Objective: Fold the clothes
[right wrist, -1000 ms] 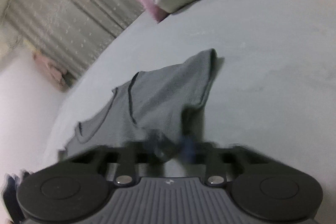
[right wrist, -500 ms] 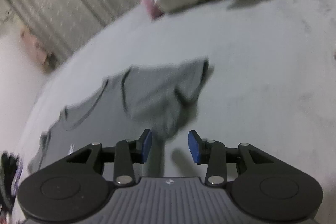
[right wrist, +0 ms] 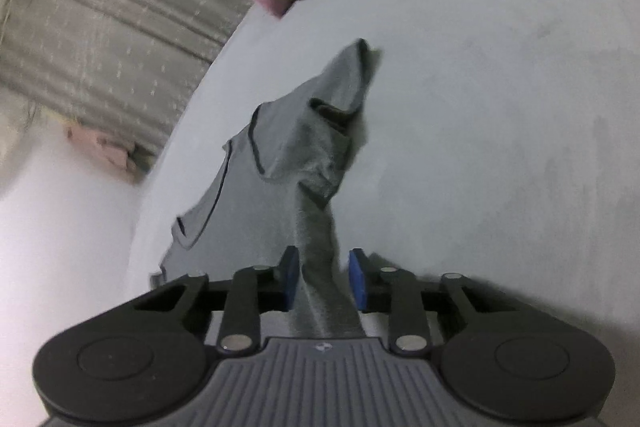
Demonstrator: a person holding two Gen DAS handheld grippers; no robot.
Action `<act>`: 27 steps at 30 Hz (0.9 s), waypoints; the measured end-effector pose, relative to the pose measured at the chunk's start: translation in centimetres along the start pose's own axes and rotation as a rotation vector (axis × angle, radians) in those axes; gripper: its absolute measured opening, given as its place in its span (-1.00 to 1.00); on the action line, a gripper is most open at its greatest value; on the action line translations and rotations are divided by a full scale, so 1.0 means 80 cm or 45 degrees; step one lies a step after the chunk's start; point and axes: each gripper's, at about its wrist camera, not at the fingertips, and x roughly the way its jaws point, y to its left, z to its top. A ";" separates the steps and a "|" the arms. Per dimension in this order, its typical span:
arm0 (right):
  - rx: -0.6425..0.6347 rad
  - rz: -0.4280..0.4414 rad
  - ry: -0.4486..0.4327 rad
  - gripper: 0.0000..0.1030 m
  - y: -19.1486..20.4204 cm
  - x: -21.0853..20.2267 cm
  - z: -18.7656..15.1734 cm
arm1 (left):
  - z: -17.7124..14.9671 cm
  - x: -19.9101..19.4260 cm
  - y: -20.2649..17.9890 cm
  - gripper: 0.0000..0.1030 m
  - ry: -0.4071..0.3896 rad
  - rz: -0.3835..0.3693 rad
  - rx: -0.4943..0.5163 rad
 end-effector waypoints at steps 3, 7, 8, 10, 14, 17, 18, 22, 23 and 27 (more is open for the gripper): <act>-0.057 -0.025 -0.004 -0.76 0.004 0.009 -0.003 | 0.000 0.001 0.000 0.78 0.002 -0.003 0.006; -0.280 -0.114 -0.026 -0.77 0.031 0.018 -0.013 | 0.001 0.002 0.000 0.80 0.004 -0.005 0.012; -0.347 -0.144 -0.034 -0.77 0.039 0.021 -0.017 | 0.001 0.002 0.000 0.81 0.004 -0.006 0.012; -0.424 -0.183 -0.046 -0.76 0.052 0.024 -0.020 | 0.001 0.002 0.000 0.81 0.005 -0.009 0.013; -0.398 -0.150 -0.045 -0.75 0.054 0.028 -0.017 | 0.001 0.002 0.001 0.81 0.008 -0.012 0.020; -0.421 -0.142 -0.055 -0.75 0.055 0.032 -0.018 | 0.001 0.002 0.000 0.81 0.009 -0.012 0.023; -0.424 -0.136 -0.054 -0.75 0.055 0.033 -0.019 | 0.001 0.002 0.000 0.81 0.009 -0.012 0.023; -0.308 -0.042 -0.046 -0.73 0.043 0.039 -0.012 | 0.001 0.002 -0.001 0.82 0.008 -0.010 0.020; -0.284 -0.028 -0.048 -0.72 0.039 0.041 -0.011 | 0.001 0.002 -0.001 0.82 0.008 -0.009 0.021; -0.108 0.105 -0.052 -0.68 0.016 0.056 -0.003 | 0.000 0.003 -0.002 0.83 0.007 -0.007 0.031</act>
